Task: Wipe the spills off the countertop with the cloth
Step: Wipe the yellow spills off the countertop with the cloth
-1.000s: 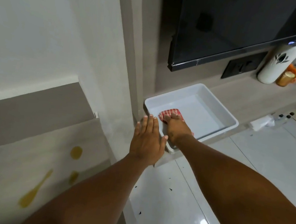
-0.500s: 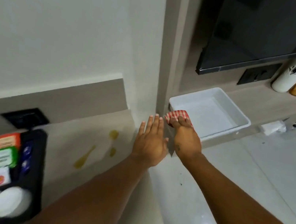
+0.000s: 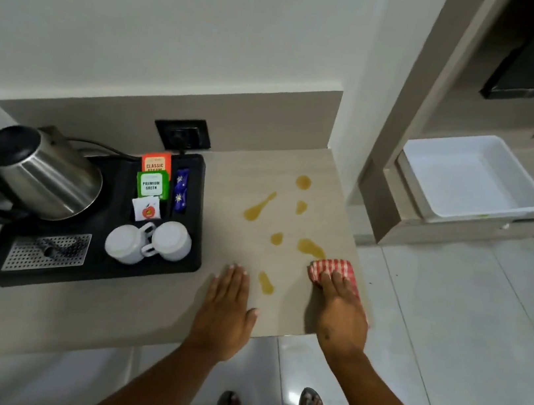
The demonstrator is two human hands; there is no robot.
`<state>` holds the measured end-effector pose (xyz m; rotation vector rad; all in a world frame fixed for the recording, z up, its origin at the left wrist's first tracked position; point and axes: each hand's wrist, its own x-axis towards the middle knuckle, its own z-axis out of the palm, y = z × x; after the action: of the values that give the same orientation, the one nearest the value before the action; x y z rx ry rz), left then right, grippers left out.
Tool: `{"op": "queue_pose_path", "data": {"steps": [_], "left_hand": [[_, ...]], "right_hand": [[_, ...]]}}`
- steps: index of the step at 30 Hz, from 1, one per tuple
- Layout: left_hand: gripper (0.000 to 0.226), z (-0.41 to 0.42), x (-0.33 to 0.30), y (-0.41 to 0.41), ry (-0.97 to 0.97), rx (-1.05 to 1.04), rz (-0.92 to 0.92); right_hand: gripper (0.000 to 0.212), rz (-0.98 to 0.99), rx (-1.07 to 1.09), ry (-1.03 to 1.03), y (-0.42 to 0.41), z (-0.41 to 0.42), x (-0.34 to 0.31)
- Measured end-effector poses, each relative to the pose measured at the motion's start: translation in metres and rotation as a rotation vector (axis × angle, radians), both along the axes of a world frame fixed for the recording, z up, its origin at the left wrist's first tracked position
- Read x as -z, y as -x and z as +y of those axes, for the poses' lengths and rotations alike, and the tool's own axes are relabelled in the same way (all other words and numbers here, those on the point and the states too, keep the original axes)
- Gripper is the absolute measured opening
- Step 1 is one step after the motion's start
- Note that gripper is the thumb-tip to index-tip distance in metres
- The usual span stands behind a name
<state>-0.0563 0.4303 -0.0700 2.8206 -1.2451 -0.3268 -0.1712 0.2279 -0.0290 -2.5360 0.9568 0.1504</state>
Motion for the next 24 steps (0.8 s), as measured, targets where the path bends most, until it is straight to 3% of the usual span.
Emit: {"op": "queue_pose_path", "data": {"steps": [3,7,10,19,24], "left_hand": [[0.086,0.021,0.009,-0.012,0.01,-0.017,0.013],[0.096,0.026,0.011,-0.023,0.021,0.002,0.018],[0.101,0.022,0.009,-0.026,0.001,0.008,0.016],[0.103,0.019,0.012,-0.026,0.04,-0.009,0.026],[0.102,0.015,0.012,-0.03,0.09,-0.01,0.017]], "right_hand": [[0.052,-0.062,-0.026,0.083,-0.005,-0.01,0.009],[0.062,-0.046,-0.156,0.104,0.0,-0.019,0.03],[0.061,-0.022,-0.132,0.092,-0.002,-0.02,0.031],[0.064,-0.004,-0.064,0.119,-0.113,-0.076,0.037],[0.062,-0.077,-0.165,0.092,-0.053,-0.043,0.023]]}}
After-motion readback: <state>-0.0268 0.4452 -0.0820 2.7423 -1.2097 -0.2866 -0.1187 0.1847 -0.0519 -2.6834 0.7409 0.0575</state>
